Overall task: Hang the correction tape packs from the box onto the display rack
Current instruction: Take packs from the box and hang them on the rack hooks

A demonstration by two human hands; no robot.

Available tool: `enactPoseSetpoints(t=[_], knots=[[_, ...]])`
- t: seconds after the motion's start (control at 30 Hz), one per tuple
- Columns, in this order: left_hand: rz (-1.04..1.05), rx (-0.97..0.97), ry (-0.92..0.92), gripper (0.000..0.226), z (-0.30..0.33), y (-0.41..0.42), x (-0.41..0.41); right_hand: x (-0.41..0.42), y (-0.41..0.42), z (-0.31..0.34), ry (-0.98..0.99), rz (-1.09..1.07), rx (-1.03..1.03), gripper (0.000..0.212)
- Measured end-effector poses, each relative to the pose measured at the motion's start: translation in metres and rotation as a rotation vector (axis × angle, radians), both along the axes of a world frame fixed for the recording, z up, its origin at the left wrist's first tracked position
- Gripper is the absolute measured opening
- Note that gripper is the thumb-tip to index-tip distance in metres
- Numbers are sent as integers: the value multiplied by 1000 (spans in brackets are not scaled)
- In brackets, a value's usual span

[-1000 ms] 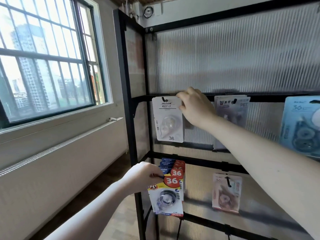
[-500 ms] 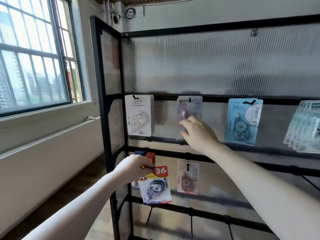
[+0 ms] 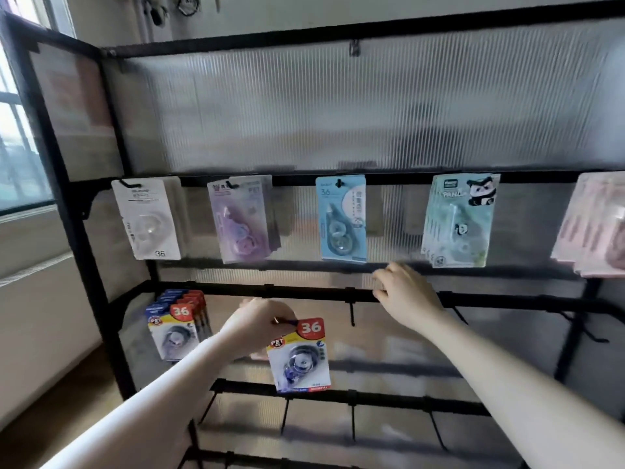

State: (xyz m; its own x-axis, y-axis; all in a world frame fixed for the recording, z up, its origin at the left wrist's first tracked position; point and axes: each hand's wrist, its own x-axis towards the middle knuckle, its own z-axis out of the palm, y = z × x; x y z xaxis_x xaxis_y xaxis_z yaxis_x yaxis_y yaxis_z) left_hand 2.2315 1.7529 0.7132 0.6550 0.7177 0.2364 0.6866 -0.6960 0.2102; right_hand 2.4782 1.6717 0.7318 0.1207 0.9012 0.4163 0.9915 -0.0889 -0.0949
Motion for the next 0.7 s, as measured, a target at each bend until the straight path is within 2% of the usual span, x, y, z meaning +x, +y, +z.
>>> enactPoseSetpoints(t=[0.1, 0.33, 0.7], knots=[[0, -30, -9, 16, -5, -9, 36, 34, -12, -13, -30, -16, -44, 24], [9, -31, -92, 14, -19, -16, 95, 76, -20, -31, -9, 2, -76, 31], [-103, -68, -110, 21, -38, 4, 105, 86, 0, -50, -36, -43, -130, 31]])
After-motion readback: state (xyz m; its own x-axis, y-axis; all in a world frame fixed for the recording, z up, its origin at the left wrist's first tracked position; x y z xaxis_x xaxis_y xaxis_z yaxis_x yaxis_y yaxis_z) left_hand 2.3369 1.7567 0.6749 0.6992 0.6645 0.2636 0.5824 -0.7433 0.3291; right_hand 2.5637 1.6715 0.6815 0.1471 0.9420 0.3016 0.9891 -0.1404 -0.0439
